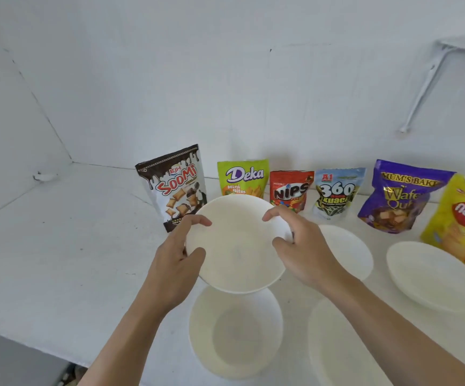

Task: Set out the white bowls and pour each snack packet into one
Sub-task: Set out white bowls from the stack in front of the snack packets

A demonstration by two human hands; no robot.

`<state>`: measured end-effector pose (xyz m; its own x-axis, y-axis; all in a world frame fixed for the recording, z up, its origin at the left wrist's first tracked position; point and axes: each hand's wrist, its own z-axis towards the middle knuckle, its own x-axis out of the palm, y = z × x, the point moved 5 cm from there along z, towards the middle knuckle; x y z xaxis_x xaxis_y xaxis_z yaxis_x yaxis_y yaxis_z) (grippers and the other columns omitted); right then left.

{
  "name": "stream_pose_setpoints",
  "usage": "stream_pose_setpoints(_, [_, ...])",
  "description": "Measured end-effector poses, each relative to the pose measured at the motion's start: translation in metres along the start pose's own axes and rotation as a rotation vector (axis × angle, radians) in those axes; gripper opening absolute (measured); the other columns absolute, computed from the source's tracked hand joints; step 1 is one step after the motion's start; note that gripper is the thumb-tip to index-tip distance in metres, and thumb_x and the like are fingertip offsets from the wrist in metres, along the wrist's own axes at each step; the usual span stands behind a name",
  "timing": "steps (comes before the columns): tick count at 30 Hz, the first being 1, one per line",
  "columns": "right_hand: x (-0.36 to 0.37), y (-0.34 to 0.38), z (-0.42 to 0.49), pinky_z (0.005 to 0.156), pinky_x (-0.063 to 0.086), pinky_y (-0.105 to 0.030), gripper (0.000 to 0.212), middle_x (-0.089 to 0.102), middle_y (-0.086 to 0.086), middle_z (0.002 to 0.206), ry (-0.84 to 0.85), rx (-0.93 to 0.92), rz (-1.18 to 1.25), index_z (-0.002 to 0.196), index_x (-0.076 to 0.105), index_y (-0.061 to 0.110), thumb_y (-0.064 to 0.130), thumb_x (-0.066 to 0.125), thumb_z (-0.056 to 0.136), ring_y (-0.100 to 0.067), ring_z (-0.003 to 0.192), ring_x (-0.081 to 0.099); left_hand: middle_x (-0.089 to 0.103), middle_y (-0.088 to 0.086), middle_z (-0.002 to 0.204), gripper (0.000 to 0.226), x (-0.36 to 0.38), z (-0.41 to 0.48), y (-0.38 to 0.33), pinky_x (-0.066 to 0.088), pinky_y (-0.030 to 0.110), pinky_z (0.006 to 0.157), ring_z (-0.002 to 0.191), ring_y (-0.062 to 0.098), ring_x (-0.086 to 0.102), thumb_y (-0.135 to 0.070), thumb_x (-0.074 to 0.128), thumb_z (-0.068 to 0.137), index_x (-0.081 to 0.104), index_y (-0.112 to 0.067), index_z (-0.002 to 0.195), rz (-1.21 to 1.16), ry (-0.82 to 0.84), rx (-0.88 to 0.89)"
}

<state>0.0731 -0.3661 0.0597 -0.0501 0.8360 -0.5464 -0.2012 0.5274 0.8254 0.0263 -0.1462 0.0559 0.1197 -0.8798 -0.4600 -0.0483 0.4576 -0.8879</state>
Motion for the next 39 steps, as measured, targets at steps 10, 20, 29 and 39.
stream_pose_setpoints(10, [-0.159, -0.102, -0.083, 0.043, 0.028, -0.017, 0.053, 0.037, 0.000, 0.053, -0.034, 0.088, 0.040, 0.101, 0.063, 0.042, -0.006, 0.049, 0.081, -0.010, 0.044, 0.031, 0.053, 0.018, 0.078, 0.057, 0.171, -0.061, -0.072, 0.046, 0.027, 0.060, 0.066, 0.022, 0.049, -0.013, 0.044, 0.068, 0.059, -0.042, 0.114, -0.082, 0.072, -0.001])
stream_pose_setpoints(20, [-0.241, -0.180, -0.154, 0.055, 0.042, -0.013, 0.060, 0.059, 0.009, 0.114, 0.039, 0.161, -0.037, 0.108, 0.063, 0.042, -0.007, 0.048, 0.078, -0.016, 0.075, 0.057, 0.060, 0.010, 0.089, 0.060, 0.290, -0.125, -0.104, 0.044, 0.038, 0.069, 0.063, 0.009, 0.043, 0.006, 0.043, 0.082, 0.055, -0.044, 0.113, 0.008, 0.182, 0.028])
stream_pose_setpoints(29, [-0.248, -0.240, -0.193, 0.064, 0.049, -0.022, 0.057, 0.056, 0.009, 0.126, 0.075, 0.276, -0.074, 0.104, 0.063, 0.039, -0.008, 0.044, 0.078, -0.015, 0.093, 0.058, 0.061, -0.007, 0.106, 0.062, 0.356, -0.149, -0.085, 0.041, 0.021, 0.055, 0.061, 0.011, 0.048, 0.009, 0.035, 0.085, 0.049, -0.042, 0.118, 0.031, 0.379, -0.044])
stream_pose_setpoints(39, [-0.234, -0.271, -0.209, 0.082, 0.049, -0.034, 0.047, 0.055, 0.002, 0.111, 0.140, 0.335, -0.161, 0.115, 0.058, 0.034, 0.003, 0.053, 0.081, -0.021, 0.104, 0.050, 0.057, -0.016, 0.100, 0.059, 0.382, -0.142, -0.066, 0.036, 0.016, 0.049, 0.051, 0.002, 0.048, 0.008, 0.034, 0.086, 0.048, -0.038, 0.120, 0.155, 0.410, -0.055])
